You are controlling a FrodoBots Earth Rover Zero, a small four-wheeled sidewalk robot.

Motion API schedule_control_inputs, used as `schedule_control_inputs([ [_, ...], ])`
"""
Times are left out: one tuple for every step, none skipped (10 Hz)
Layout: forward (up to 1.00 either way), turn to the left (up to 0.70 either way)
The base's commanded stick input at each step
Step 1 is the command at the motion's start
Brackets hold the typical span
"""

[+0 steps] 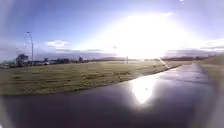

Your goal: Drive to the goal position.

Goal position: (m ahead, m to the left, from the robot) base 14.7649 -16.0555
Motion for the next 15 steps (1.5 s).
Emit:
schedule_control_inputs([
  [0.00, -1.00],
  [0.00, -1.00],
  [0.00, -1.00],
  [0.00, -1.00],
  [0.00, -1.00],
  [0.00, -1.00],
  [0.00, -1.00],
  [0.00, -1.00],
  [0.02, -0.70],
  [0.05, -0.10],
  [0.05, -0.10],
  [0.03, -0.38],
  [0.00, -0.95],
  [0.00, -1.00],
  [0.00, -1.00],
])
